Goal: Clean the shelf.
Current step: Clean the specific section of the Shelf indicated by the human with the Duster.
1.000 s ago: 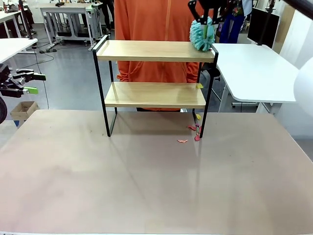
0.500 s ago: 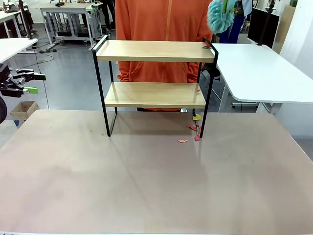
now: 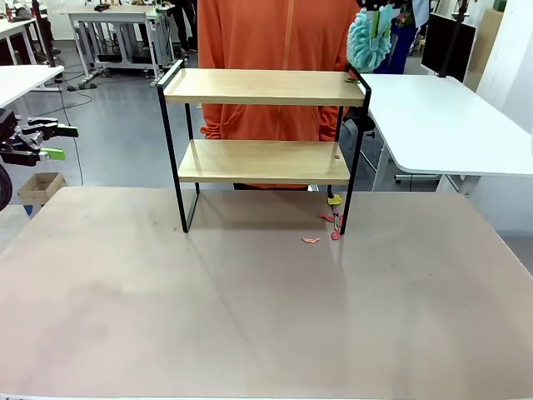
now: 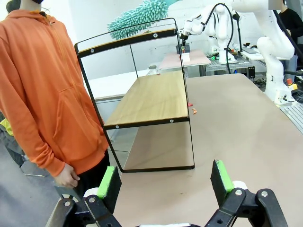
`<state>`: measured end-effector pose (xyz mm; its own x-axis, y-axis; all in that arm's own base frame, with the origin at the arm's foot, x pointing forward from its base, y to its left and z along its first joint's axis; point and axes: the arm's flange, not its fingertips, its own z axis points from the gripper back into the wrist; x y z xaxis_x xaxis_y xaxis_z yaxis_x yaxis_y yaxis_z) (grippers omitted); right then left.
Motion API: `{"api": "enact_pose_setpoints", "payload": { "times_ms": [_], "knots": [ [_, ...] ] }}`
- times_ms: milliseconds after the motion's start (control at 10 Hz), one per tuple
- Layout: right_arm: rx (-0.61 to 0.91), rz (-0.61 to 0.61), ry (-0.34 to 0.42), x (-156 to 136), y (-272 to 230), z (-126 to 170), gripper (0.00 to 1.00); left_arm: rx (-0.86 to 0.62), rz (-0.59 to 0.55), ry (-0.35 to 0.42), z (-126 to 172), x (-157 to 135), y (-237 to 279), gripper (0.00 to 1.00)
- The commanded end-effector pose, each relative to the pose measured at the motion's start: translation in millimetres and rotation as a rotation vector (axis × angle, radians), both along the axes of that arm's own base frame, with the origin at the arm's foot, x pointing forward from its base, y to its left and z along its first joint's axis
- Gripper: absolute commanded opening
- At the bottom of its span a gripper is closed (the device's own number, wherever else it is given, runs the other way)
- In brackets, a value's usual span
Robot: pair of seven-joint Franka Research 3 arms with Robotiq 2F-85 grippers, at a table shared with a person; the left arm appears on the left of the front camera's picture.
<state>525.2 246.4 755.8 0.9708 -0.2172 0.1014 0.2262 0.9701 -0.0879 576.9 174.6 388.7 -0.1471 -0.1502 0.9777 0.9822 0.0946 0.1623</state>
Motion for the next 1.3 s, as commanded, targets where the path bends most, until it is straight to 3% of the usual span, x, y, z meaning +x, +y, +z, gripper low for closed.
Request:
{"api": "enact_pose_setpoints", "payload": {
  "times_ms": [0, 600, 900, 1200],
  "knots": [
    [0.0, 0.0, 0.0, 0, 0, 0, 0.13, -0.003, 0.0, -0.004, 3, -2, 0, 1.0],
    [0.128, 0.348, -0.163, -70, -38, 35, 0.13, -0.003, 0.0, -0.004, 3, -2, 0, 1.0],
    [0.312, 0.627, -0.13, -129, -56, 43, 0.13, -0.003, 0.0, -0.004, 3, -2, 0, 1.0],
    [0.347, 0.844, -0.045, -182, -41, 3, 0.13, -0.003, 0.0, -0.004, 3, -2, 0, 1.0]
  ]
}}
